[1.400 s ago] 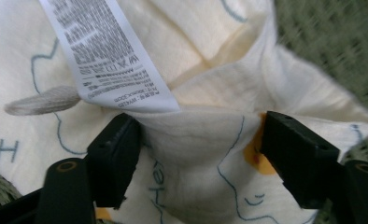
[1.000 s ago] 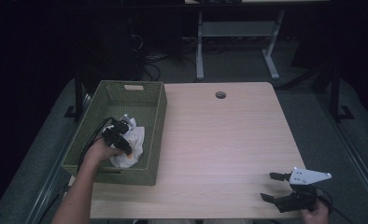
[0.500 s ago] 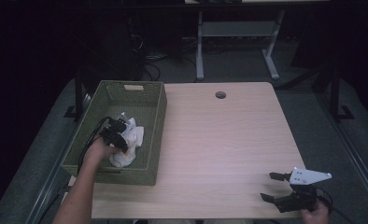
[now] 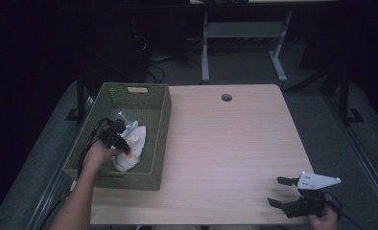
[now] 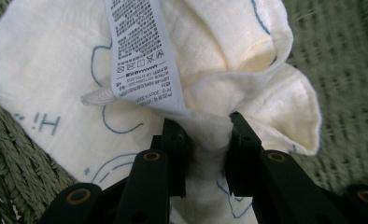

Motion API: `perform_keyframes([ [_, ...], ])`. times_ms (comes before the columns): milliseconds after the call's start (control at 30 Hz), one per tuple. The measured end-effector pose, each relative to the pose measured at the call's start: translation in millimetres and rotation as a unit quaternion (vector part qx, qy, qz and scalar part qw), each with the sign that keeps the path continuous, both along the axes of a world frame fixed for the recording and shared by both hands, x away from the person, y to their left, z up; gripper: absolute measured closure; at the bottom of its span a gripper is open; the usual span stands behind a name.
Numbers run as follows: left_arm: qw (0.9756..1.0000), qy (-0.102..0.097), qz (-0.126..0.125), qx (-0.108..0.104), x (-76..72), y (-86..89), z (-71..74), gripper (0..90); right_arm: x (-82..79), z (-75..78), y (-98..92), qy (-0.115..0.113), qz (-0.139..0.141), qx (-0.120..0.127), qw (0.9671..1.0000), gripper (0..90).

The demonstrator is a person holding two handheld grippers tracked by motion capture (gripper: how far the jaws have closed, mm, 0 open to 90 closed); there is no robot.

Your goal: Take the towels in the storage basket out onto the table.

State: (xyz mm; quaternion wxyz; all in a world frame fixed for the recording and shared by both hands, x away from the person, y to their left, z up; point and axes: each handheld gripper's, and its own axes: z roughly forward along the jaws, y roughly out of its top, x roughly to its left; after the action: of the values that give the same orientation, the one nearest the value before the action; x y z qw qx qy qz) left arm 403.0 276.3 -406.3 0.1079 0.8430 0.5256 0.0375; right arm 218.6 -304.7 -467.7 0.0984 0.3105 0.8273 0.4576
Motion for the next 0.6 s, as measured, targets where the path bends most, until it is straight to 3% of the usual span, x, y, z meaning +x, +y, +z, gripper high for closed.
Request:
perform_keyframes([
  [133,0.9995,-0.016,0.004,-0.027,-6.4,1.2,10.3,73.2,-0.4,0.2,-0.2,0.0,-0.003,0.0,1.0,13.8],
  [300,0.999,-0.026,0.0,-0.035,-11.4,0.3,18.3,73.1,-0.3,0.2,0.0,0.0,-0.005,0.0,1.0,13.8],
  [467,0.997,-0.039,-0.001,-0.067,-15.0,0.0,26.1,73.0,-0.4,0.2,0.4,0.001,-0.007,0.0,1.0,13.8],
  [600,0.9962,-0.046,0.0,-0.074,-16.3,0.7,29.0,73.0,-0.4,0.3,0.1,0.001,-0.007,0.0,1.0,13.8],
])
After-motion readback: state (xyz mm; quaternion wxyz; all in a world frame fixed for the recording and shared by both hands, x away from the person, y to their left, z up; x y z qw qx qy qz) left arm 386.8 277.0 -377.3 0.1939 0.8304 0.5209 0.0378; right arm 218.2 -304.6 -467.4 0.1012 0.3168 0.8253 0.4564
